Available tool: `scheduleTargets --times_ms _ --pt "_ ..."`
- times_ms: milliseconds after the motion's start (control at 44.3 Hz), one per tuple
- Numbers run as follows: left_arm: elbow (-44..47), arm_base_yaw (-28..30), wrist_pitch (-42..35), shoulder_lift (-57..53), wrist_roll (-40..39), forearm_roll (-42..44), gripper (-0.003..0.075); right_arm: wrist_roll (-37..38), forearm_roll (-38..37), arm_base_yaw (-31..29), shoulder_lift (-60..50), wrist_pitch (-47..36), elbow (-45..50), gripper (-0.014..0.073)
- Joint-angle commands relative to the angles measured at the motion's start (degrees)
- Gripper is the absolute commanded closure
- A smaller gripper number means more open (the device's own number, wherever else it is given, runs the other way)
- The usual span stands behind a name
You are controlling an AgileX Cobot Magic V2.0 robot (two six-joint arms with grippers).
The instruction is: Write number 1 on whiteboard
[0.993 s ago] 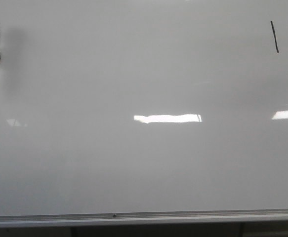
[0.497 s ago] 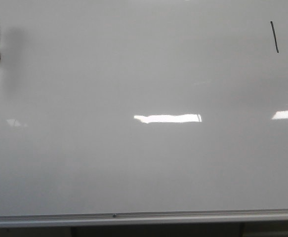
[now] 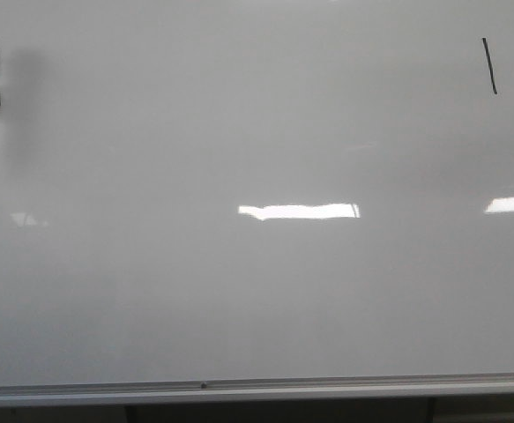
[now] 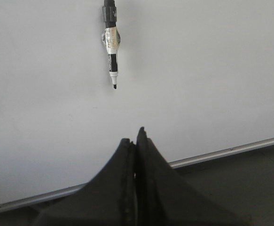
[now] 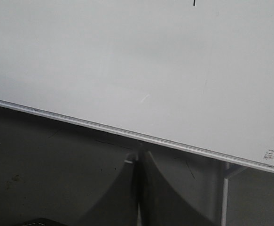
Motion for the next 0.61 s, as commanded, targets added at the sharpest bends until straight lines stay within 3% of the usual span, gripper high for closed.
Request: scheduleTargets --times_ms 0,226,384,587 --pt "1.2 1.4 -9.4 -1.5 -0.1 2.9 0.0739 -0.1 -0.1 -0.5 0.3 -3.9 -1.5 0.0662" --pt "20.7 10.3 -31.8 -13.2 -0.1 0.6 0.0739 -0.1 -0.1 -0.5 0.3 -3.9 -1.5 0.0662" --pt "33.5 13.8 -40.5 -21.4 -0.1 -0.8 0.0739 -0.1 -0.1 -0.5 0.3 -3.9 -1.5 0.0662" --pt "44.6 14.3 -50.4 -26.9 -0.1 -1.2 0.0739 -0.1 -0.1 -0.5 0.3 -3.9 -1.5 0.0662"
